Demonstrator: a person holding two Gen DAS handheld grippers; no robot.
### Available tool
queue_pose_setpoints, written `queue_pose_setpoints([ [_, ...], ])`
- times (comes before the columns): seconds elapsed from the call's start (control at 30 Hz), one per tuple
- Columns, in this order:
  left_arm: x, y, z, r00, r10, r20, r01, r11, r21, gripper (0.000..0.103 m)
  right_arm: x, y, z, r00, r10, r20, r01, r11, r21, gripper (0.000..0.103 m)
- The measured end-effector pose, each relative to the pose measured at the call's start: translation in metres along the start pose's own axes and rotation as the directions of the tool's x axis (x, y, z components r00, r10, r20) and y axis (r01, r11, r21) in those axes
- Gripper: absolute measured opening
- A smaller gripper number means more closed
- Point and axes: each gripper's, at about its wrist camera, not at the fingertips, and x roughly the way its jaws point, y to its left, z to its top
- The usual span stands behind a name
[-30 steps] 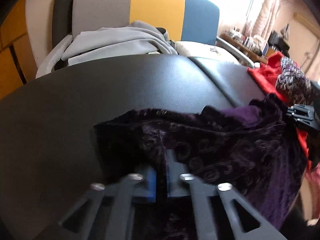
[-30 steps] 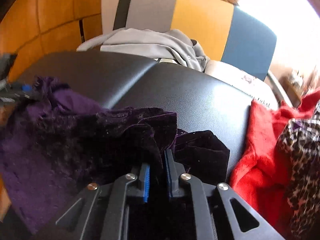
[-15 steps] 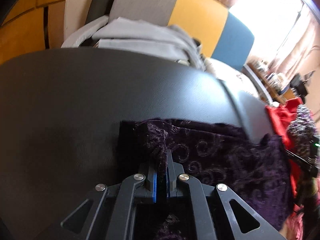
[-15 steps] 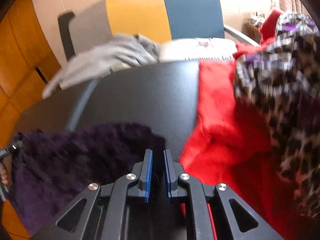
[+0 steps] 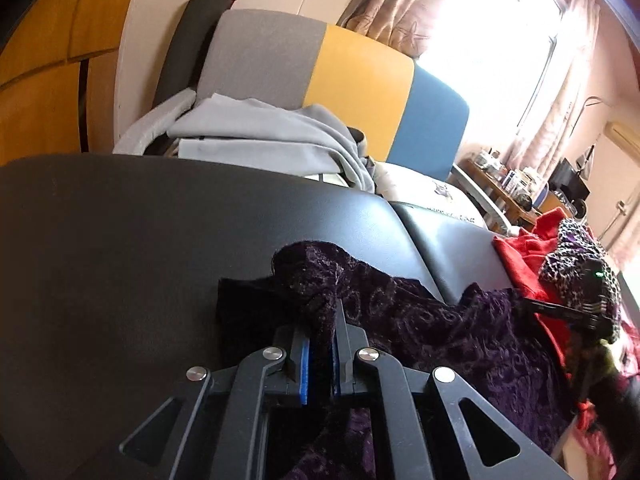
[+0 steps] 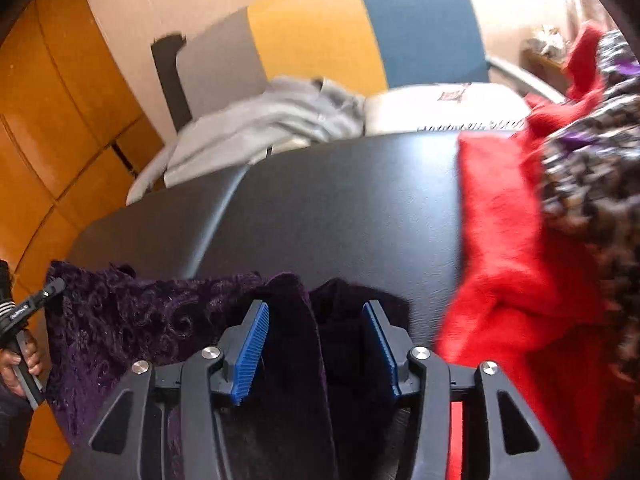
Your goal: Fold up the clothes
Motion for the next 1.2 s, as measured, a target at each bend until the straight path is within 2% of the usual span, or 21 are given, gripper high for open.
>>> queue_pose_setpoints([
  [0.03,0.000,0.001,0.000,1.000,0.005,-0.002,-0.005,1.000,-0.001,0.006,0.009,0.001,0.001,1.000,0.000,-0.030,0.001,1.000,0.007,0.050],
  [0.1,0.001,0.002,-0.001,1.000,0.014,-0.006,-0.014,1.000,-0.003,0.006,0.010,0.003,-0.002,0.998,-0.051,-0.032,0.050,0.999,-0.019,0.036],
  [0.13,-0.002,0.001,-0.001,1.000,0.016,0.009,-0.016,1.000,-0.007,0.006,0.005,0.008,-0.004,0.994,-0.110,-0.024,0.109,0.993,-0.049,0.016],
  [0.17,-0.007,0.000,0.000,0.999,0.016,0.036,-0.016,1.000,-0.011,0.006,-0.003,0.011,-0.008,0.989,-0.150,-0.006,0.149,0.986,-0.074,0.008],
  [0.2,-0.010,-0.001,0.002,0.998,0.019,0.062,-0.018,1.000,-0.019,0.006,-0.010,0.014,-0.009,0.981,-0.193,0.018,0.194,0.975,-0.104,0.005],
  [0.23,-0.014,-0.001,0.003,0.996,0.021,0.088,-0.019,0.999,-0.027,0.006,-0.019,0.018,-0.010,0.960,-0.273,0.058,0.279,0.949,-0.150,0.003],
  [0.27,-0.017,-0.001,0.004,0.993,0.027,0.111,-0.023,0.999,-0.036,0.008,-0.021,0.013,-0.010,0.945,-0.321,0.065,0.327,0.933,-0.150,0.003],
  [0.3,-0.014,0.001,0.003,0.992,0.066,0.107,-0.061,0.997,-0.055,0.008,-0.021,0.006,-0.010,0.930,-0.361,0.065,0.366,0.920,-0.141,0.003],
  [0.4,0.018,0.019,-0.006,0.981,0.194,-0.002,-0.193,0.973,-0.130,0.008,-0.017,-0.018,-0.014,0.894,-0.447,0.033,0.448,0.890,-0.078,0.003],
  [0.47,0.037,0.025,-0.015,0.955,0.285,-0.080,-0.293,0.948,-0.128,0.010,-0.027,-0.030,-0.019,0.906,-0.421,0.048,0.422,0.907,-0.006,0.010],
  [0.53,0.038,0.025,-0.020,0.961,0.264,-0.080,-0.272,0.953,-0.134,0.014,-0.048,-0.020,-0.021,0.903,-0.408,0.133,0.413,0.911,-0.010,0.022],
  [0.6,0.028,0.019,-0.018,0.967,0.251,-0.031,-0.253,0.958,-0.135,0.026,-0.067,-0.001,-0.020,0.919,-0.336,0.209,0.351,0.936,-0.040,0.022],
  [0.67,0.012,0.011,-0.013,0.965,0.259,0.049,-0.250,0.958,-0.144,0.044,-0.082,0.028,-0.021,0.948,-0.192,0.254,0.222,0.970,-0.095,0.028],
  [0.73,-0.007,-0.004,-0.011,0.953,0.266,0.148,-0.246,0.959,-0.138,0.059,-0.078,0.060,-0.026,0.969,-0.075,0.235,0.120,0.975,-0.187,0.029],
  [0.83,-0.015,-0.024,-0.015,0.950,0.247,0.188,-0.232,0.968,-0.099,0.061,-0.054,0.099,-0.042,0.990,0.037,0.140,0.006,0.956,-0.295,0.029],
  [0.93,-0.008,-0.032,-0.028,0.962,0.227,0.148,-0.220,0.973,-0.066,0.061,-0.023,0.107,-0.051,0.997,0.012,0.070,0.011,0.948,-0.319,0.029],
  [1.0,0.001,-0.032,-0.042,0.962,0.252,0.109,-0.250,0.968,-0.032,0.061,-0.005,0.098,-0.050,0.999,-0.030,0.036,0.040,0.954,-0.296,0.029],
  [1.03,0.003,-0.031,-0.050,0.962,0.260,0.088,-0.259,0.966,-0.027,0.061,-0.005,0.083,-0.046,0.997,-0.056,0.049,0.066,0.966,-0.250,0.026],
  [1.1,0.012,-0.019,-0.058,0.966,0.256,0.028,-0.253,0.964,-0.075,0.061,-0.007,0.050,-0.036,0.991,-0.107,0.080,0.118,0.982,-0.151,0.026],
  [1.13,0.015,-0.010,-0.060,0.969,0.248,0.001,-0.246,0.962,-0.116,0.061,-0.014,0.027,-0.031,0.985,-0.134,0.110,0.142,0.988,-0.060,0.027],
  [1.2,0.016,0.002,-0.065,0.978,0.209,-0.009,-0.207,0.960,-0.191,0.061,-0.028,-0.014,-0.027,0.979,-0.132,0.153,0.114,0.986,0.124,0.028],
])
